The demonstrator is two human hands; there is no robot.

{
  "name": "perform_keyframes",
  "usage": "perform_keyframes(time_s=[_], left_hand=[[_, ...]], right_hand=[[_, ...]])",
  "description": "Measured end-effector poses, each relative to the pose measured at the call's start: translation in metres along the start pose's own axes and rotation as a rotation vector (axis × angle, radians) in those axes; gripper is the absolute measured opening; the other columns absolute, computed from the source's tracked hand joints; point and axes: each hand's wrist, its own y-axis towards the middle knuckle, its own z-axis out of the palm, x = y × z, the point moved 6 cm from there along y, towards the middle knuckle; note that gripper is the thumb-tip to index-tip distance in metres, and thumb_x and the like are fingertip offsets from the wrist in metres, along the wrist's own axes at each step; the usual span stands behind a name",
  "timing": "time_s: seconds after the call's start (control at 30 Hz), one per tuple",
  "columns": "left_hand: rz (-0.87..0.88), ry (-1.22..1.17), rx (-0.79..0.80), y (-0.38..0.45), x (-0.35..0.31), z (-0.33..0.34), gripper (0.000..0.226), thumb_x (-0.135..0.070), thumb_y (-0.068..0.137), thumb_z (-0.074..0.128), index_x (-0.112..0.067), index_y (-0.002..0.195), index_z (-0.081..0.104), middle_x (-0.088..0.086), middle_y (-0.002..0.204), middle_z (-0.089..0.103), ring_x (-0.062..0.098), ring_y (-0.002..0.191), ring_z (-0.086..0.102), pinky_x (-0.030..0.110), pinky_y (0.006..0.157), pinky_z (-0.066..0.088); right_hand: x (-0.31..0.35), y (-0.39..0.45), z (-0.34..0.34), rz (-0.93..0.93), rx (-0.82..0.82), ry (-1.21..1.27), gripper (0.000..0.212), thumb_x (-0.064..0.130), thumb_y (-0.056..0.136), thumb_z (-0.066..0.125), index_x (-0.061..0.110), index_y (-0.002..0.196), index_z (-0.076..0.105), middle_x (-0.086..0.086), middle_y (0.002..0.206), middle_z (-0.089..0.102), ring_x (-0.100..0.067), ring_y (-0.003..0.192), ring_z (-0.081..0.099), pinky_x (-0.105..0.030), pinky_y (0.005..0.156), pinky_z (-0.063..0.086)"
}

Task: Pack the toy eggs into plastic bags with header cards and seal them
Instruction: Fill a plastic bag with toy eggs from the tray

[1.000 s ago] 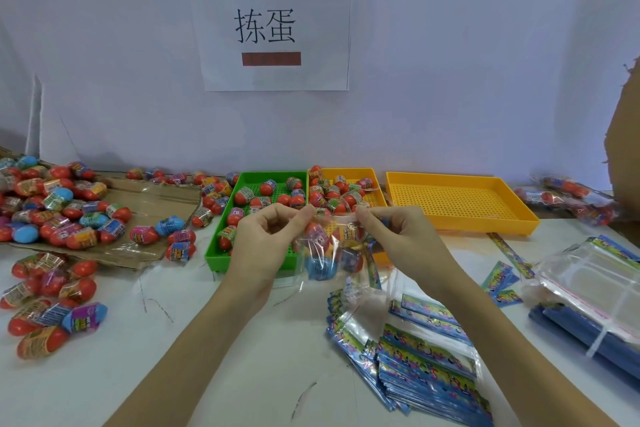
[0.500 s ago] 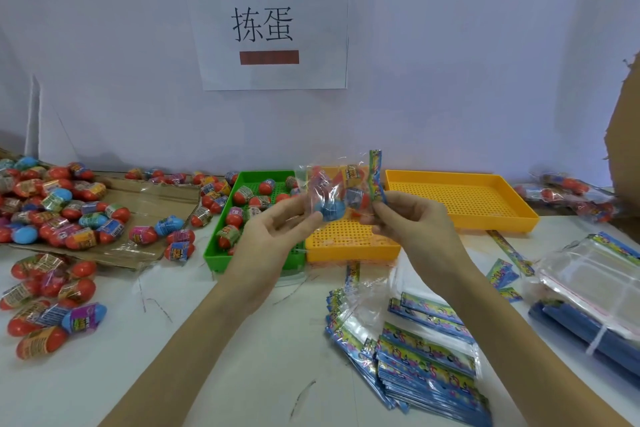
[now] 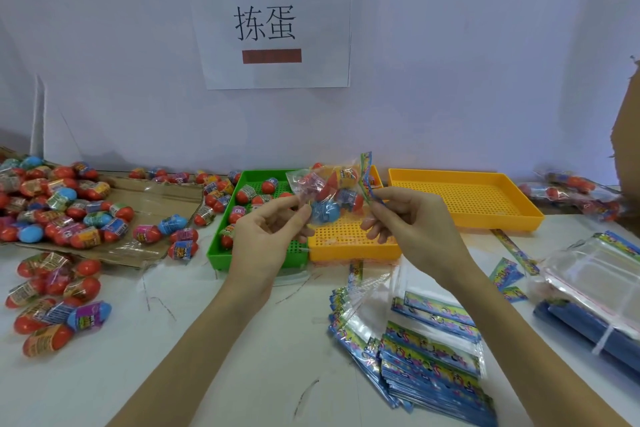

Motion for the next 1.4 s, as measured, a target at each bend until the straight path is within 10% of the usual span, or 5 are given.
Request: perform_keyframes(time_s=[0.23,0.53,0.77,1.03,1.4], left_hand=[[-0.102,-0.062,0.096,-0.001,0.0,0.005,0.064,-0.039,0.059,0.091,-0.039,0.12,0.07,-0.008,0.102,0.077,0.011,0.095,0.075,0.021,0.081,0.059],[-0.256,-0.25,0.16,-0.001,0.002,0.007,0.064,-0.014,0.06,0.091,-0.034,0.118,0.073,0.007,0.109,0.072,0.021,0.102,0.069,0.024,0.083,0.058],[-0.138,-0.092,0.323,-0.006,-0.011,0.012,0.043,-0.014,0.074,0.083,-0.025,0.116,0.079,0.009,0.123,0.074,0.029,0.119,0.066,0.028,0.096,0.057],[-0.184,-0.088,0.296,-0.006,-0.01,0.013,0.036,-0.02,0.074,0.091,-0.022,0.109,0.081,0.01,0.112,0.078,0.021,0.11,0.071,0.027,0.089,0.057],[0.078,0.125,0.176,-0.004,-0.023,0.008,0.014,-0.031,0.077,0.083,-0.027,0.09,0.084,0.0,0.089,0.081,0.012,0.084,0.074,0.018,0.076,0.057]], right_hand=[[-0.003,0.0,-0.002,0.02,-0.018,0.094,0.027,-0.003,0.101,0.059,-0.003,0.127,0.064,-0.012,0.083,0.077,-0.025,0.07,0.074,-0.027,0.064,0.059],[-0.001,0.0,-0.004,0.104,0.041,0.115,0.023,0.003,0.102,0.059,0.007,0.124,0.065,-0.013,0.083,0.078,-0.024,0.07,0.074,-0.03,0.063,0.061],[0.001,0.001,-0.004,0.121,0.025,0.171,0.048,0.023,0.094,0.05,0.024,0.141,0.056,0.007,0.127,0.07,-0.007,0.122,0.063,-0.02,0.095,0.051],[0.01,-0.008,0.011,0.029,0.034,0.178,0.027,0.032,0.088,0.073,0.01,0.101,0.079,-0.004,0.094,0.08,-0.021,0.087,0.077,-0.027,0.077,0.061],[0.005,-0.006,0.001,0.149,-0.016,0.262,0.029,0.028,0.089,0.072,0.003,0.101,0.081,-0.013,0.092,0.08,-0.029,0.089,0.076,-0.033,0.082,0.063]])
